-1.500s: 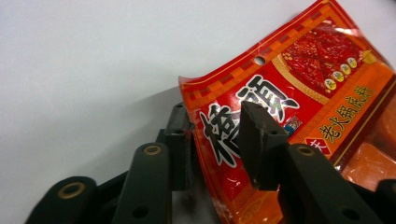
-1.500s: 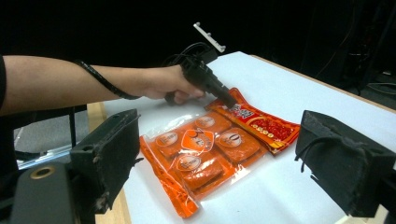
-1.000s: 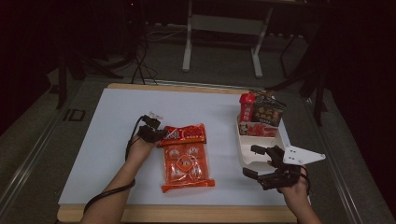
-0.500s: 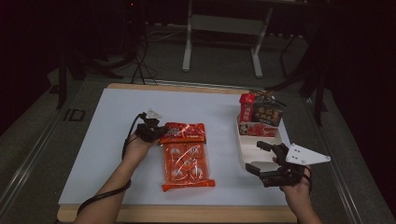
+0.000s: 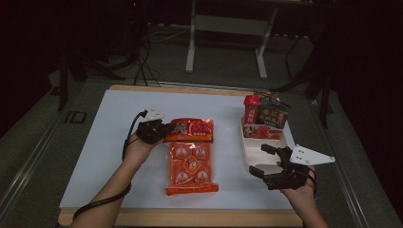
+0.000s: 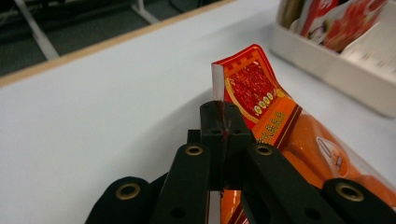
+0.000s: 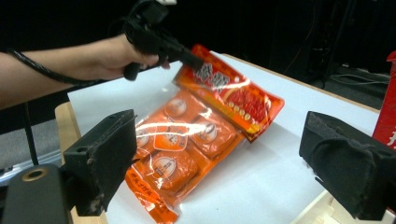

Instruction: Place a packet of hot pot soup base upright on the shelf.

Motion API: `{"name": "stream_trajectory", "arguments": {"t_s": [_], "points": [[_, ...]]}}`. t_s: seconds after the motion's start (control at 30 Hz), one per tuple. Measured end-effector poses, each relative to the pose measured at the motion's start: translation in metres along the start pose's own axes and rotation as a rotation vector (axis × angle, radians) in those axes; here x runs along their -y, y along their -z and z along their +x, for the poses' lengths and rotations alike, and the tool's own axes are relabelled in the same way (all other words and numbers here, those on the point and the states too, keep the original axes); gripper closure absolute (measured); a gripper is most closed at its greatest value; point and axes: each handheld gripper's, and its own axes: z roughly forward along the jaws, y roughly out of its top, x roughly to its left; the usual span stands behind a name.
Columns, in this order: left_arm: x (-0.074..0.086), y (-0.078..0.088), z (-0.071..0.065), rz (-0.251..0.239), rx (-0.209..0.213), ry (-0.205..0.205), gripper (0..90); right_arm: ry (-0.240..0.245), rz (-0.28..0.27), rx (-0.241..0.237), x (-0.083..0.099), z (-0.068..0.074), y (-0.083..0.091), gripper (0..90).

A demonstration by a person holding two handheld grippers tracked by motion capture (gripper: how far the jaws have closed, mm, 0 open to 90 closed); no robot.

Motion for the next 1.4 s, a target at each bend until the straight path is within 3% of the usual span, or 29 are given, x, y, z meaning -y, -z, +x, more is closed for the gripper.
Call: {"name": "stream_trajectory", "arguments": {"t_s": [0.23,0.47,0.6,0.77,0.87,1.0,1.4], "points": [[-0.008,0.018,-0.013,-0.064,0.053,-0.044,90.0,-0.004,0.006,-0.015,0.0,0.001,-0.001,12.6],[-0.015,0.034,-0.02,-0.112,0.099,-0.059,90.0,0.007,0.004,-0.016,-0.003,0.003,-0.004,12.6],[-0.018,0.045,-0.031,-0.152,0.132,-0.116,90.0,0.006,-0.007,-0.028,-0.007,0.004,-0.007,13.4],[-0.02,0.058,-0.04,-0.198,0.198,-0.143,90.0,0.01,-0.015,-0.014,-0.013,0.002,-0.014,13.6],[-0.018,0.065,-0.045,-0.219,0.228,-0.172,90.0,0.006,-0.018,-0.011,-0.017,0.0,-0.019,14.1],[-0.012,0.075,-0.048,-0.262,0.313,-0.184,90.0,-0.005,-0.021,-0.025,-0.022,-0.003,-0.029,14.5],[0.01,0.093,-0.051,-0.296,0.38,-0.219,90.0,0.002,0.013,-0.083,-0.033,-0.006,-0.071,16.3]]}}
